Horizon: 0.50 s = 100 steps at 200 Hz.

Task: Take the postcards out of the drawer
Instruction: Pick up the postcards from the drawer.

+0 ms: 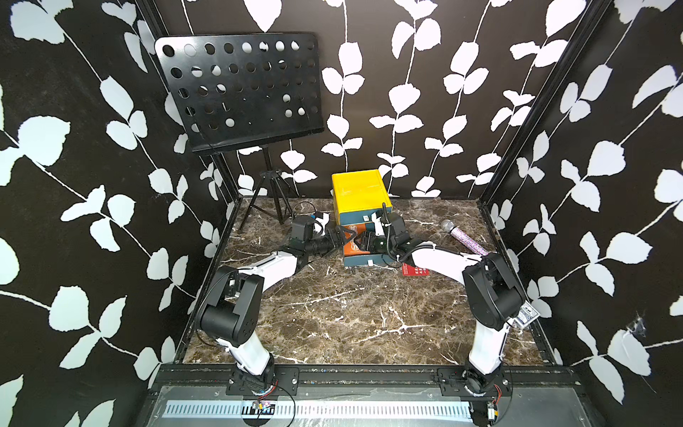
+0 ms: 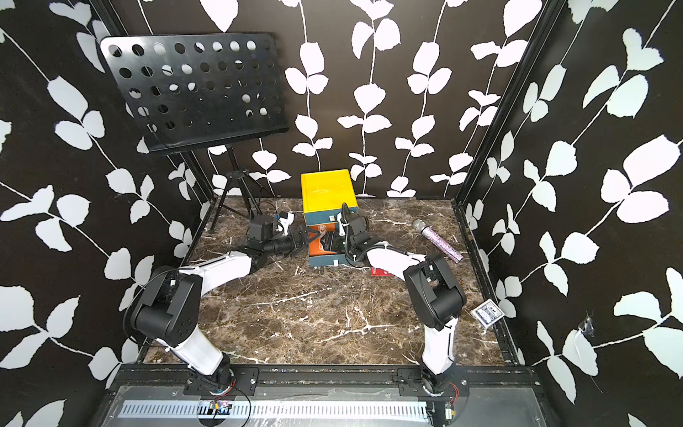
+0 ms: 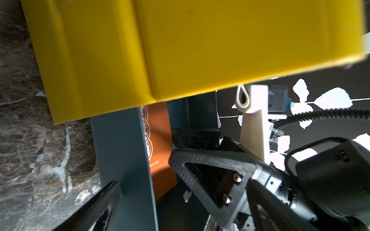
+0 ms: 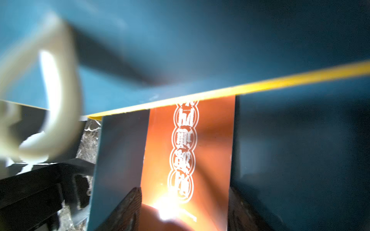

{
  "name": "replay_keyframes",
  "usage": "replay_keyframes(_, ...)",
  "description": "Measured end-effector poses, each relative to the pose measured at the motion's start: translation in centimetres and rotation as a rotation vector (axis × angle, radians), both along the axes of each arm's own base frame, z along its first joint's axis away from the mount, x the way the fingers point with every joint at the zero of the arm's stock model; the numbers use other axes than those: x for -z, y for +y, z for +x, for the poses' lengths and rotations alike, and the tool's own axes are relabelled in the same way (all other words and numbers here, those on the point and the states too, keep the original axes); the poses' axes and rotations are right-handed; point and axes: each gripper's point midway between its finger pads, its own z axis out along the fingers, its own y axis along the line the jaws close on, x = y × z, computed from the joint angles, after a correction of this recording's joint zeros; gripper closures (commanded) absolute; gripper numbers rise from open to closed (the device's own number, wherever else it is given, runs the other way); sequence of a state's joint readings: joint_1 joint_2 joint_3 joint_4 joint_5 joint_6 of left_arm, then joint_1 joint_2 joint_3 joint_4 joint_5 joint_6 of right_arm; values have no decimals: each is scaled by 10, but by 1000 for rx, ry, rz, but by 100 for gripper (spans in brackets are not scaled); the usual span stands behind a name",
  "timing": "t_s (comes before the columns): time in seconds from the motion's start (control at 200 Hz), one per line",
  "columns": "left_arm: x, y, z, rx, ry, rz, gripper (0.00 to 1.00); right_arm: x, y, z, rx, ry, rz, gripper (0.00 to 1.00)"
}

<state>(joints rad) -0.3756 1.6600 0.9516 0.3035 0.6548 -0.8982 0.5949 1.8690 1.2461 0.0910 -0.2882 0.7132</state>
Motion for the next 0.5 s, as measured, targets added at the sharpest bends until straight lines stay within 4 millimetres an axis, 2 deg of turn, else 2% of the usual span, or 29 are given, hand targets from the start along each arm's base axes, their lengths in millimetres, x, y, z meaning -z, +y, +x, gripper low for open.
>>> replay_keyframes(0.28,2,0,0,-2,7,5,1,-25,6,-6,-19,-32,104,37)
replay_keyframes(0.5,2,-5,-6,28,14,-5,1,-30,11,-12,-47,-21,161,43)
